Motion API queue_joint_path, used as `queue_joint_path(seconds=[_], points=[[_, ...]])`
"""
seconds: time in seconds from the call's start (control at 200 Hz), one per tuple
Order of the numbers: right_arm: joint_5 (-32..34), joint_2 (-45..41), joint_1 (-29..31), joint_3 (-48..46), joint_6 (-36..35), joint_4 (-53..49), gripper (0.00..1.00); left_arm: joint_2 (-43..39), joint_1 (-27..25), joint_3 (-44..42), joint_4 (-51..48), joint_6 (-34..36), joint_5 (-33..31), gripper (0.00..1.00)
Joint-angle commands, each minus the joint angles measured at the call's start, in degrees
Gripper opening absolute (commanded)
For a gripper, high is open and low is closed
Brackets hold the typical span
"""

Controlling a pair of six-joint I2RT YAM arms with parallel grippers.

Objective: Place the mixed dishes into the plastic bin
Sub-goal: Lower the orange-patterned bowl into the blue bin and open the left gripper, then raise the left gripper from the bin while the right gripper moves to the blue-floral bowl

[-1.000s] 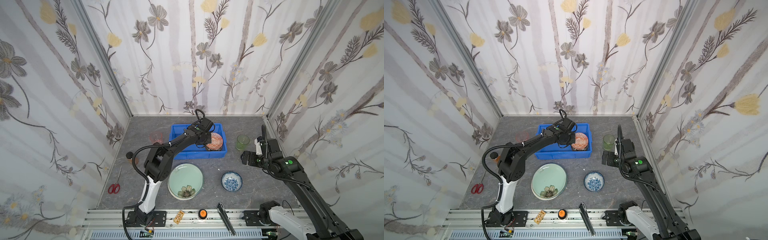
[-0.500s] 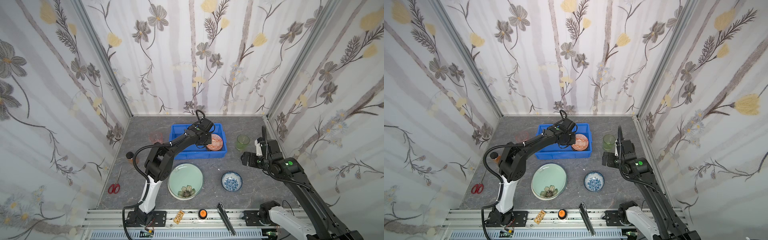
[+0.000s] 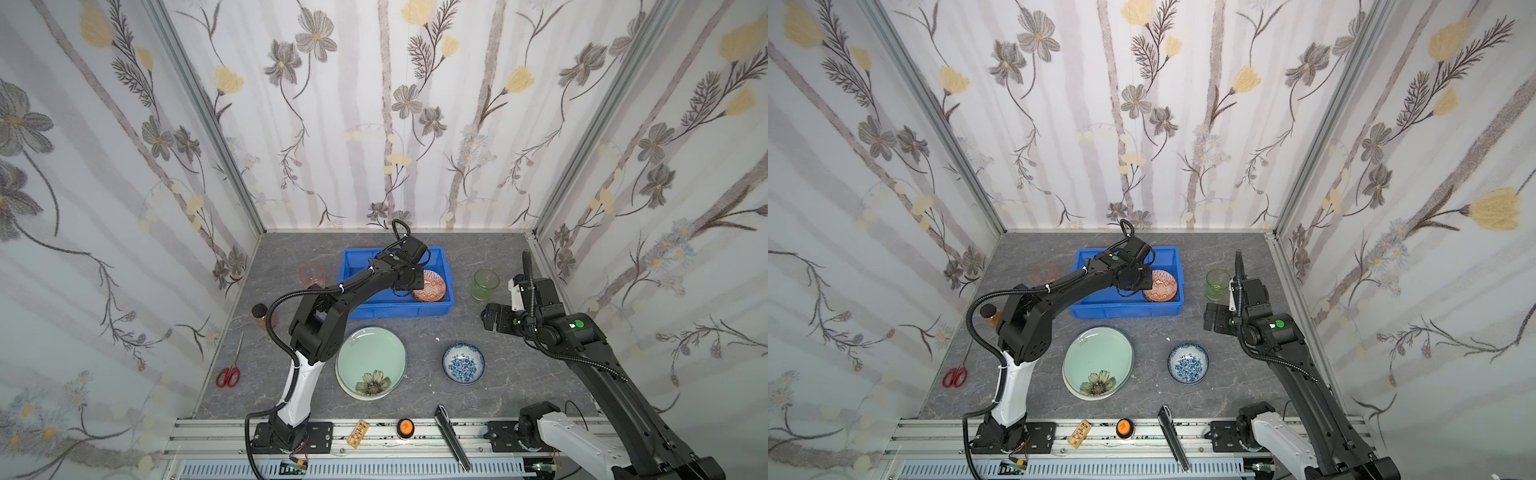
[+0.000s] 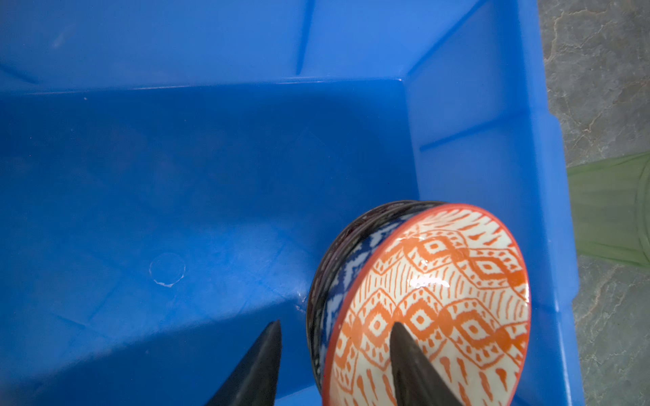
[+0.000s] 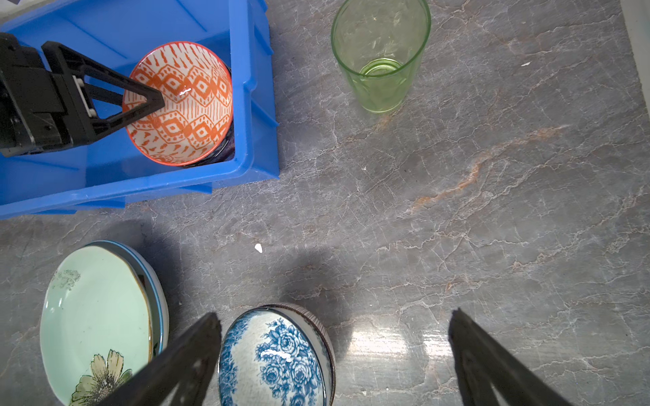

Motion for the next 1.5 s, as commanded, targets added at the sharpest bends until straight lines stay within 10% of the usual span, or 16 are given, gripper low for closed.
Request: queue_joint_path(seconds=[0.0, 0.27, 1.494], points=[[-1.67, 0.56, 0.01, 0.54, -0.68, 2.01, 0.98, -1.29, 0.01, 0.12, 0.42, -0.28, -0.11, 0.67], [-3.49, 1.51, 0.08, -0.25, -1.48, -0.10, 0.90, -5.87, -0.07, -1.36, 0.27, -0.28, -0.14, 1.00], [0.39, 1.74, 14.05, -15.43, 12.63, 2.45, 0.34, -40.98, -3.58, -38.25, 12.24, -1.42, -7.77, 1.00]])
